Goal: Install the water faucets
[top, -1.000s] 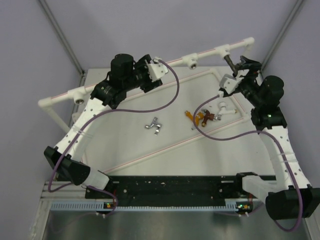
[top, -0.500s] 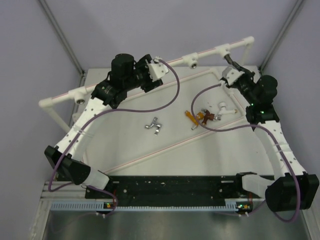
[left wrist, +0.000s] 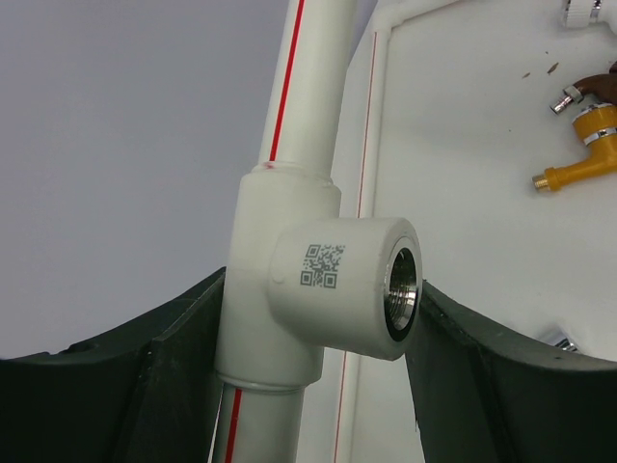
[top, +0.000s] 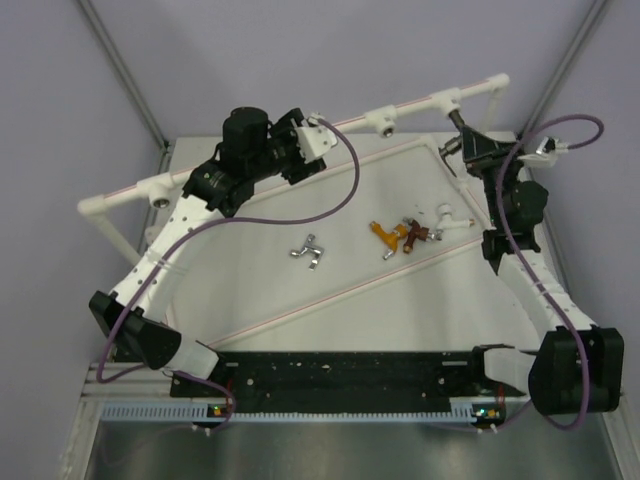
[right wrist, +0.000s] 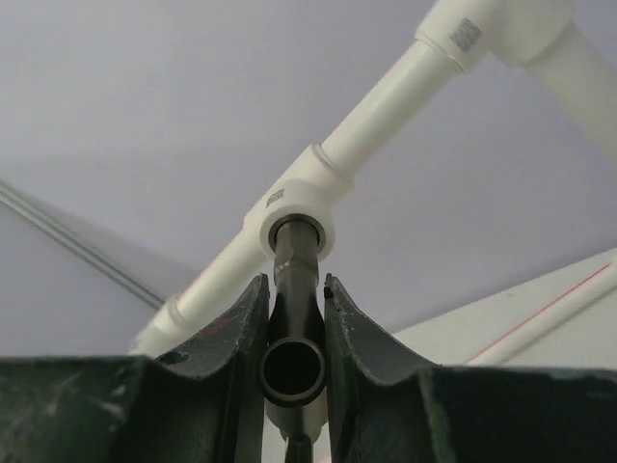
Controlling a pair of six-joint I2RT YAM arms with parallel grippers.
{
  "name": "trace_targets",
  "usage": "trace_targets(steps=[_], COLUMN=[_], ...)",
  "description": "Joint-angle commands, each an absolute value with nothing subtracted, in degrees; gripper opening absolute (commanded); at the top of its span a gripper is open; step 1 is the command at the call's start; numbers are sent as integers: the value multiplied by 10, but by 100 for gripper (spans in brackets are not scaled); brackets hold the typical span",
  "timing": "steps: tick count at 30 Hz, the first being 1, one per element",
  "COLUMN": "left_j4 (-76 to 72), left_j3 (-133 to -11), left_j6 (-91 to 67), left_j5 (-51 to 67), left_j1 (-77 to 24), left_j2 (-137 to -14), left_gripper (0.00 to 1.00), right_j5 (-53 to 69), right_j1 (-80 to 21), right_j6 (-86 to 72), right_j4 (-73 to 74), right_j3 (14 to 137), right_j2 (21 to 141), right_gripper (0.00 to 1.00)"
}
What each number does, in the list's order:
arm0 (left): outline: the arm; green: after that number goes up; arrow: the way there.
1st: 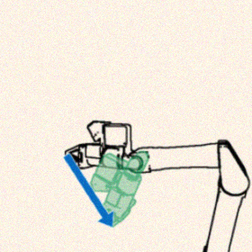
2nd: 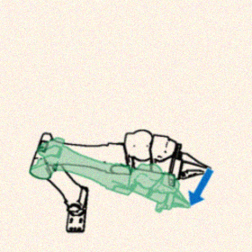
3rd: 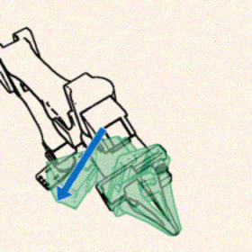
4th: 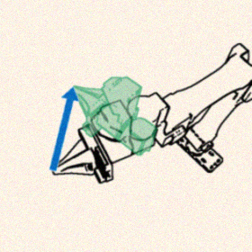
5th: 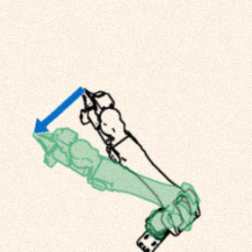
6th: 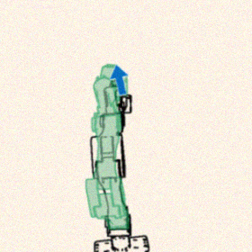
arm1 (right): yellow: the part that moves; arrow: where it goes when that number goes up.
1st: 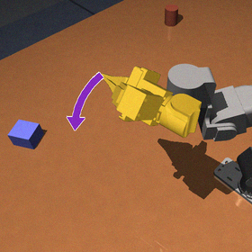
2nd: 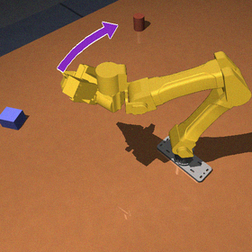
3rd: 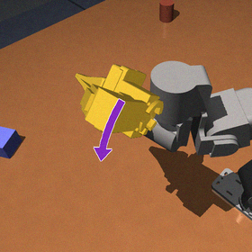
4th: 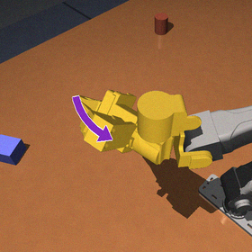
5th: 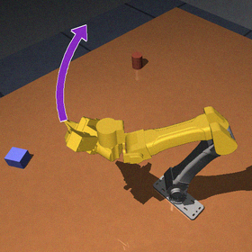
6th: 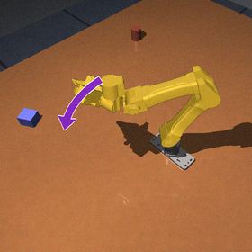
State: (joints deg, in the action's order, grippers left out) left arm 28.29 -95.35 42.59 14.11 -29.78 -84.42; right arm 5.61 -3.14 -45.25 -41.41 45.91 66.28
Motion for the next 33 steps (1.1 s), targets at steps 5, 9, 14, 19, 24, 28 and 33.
trace_targets(steps=[5,9,14,19,24,28,33], left_j4=[268,270,271,272,272,272,272], left_j3=[-965,-967,-968,-972,-974,-974,-972], left_j6=[415,417,420,420,418,418,417], left_j5=[169,163,158,160,164,163,163], left_j1=[-304,-305,-305,-305,-305,-304,-305], left_j2=[-853,-853,-852,-855,-858,-857,-857], left_gripper=[70,70,70,70,70,70,70], right_j5=[-28,-41,-68,-72,-73,-49,-9], right_j1=[-50,-50,-47,-47,-47,-47,-46], right_j6=[-1085,-1052,-934,-714,-348,-53,296], right_j4=[-549,-526,-504,-423,-282,-181,-156], right_j3=[426,443,404,389,431,489,510], right_j2=[701,690,631,543,463,449,448], right_gripper=[7,32,75,99,99,99,98])
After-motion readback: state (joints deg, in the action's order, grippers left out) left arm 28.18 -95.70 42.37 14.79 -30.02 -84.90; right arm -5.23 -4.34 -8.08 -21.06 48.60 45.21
